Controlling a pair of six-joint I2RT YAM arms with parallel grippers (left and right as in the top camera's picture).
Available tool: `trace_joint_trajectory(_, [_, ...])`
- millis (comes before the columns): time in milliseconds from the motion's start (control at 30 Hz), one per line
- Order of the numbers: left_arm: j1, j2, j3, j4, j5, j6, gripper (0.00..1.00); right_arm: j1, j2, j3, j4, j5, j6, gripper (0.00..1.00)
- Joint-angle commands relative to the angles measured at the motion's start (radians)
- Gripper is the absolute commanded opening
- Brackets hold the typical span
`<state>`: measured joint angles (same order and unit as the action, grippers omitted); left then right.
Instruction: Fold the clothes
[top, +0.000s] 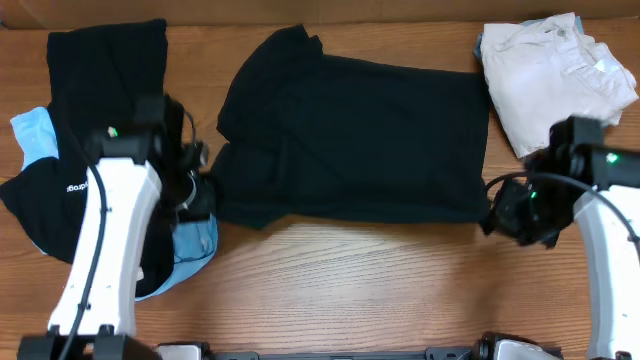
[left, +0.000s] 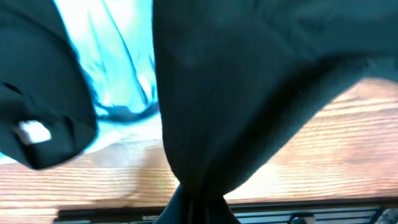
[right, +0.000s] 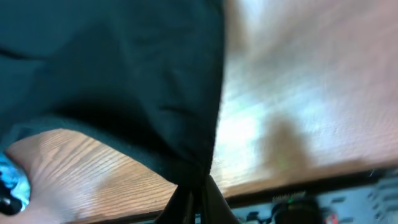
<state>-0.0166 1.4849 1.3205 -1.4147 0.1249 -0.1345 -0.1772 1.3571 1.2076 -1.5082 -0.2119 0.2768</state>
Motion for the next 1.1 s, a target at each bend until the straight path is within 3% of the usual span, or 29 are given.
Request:
trace_joint_trajectory(0, [-0.013,-0.066,-0.114,0.033,0.006,-0.073,0.04,-0.006,-0.043,-0.072,0.012,0.013,0.131,0.04])
trace_joint_trajectory(300, [-0.037,-0.136,-0.188,0.051,-0.013,-0.121,0.04,-0.006,-0.203,-0.206,-0.016,0.011,0.257,0.04])
trace_joint_trajectory(433, [-0.051,-0.237,-0.188,0.043,-0.064,-0.185,0.04,-0.006,-0.334,-0.245,-0.061,0.031,0.304,0.04])
trace_joint_trajectory(633, [-0.049,-0.3,-0.188,0.058,-0.143,-0.184,0.04,-0.006,-0.436,-0.246,-0.071,0.057,0.326,0.04])
trace_joint_trajectory(1067, [-0.051,-0.025,-0.188,0.57,-0.13,-0.154,0.04,-0.019,-0.264,-0.246,0.199,0.077,0.327,0.04])
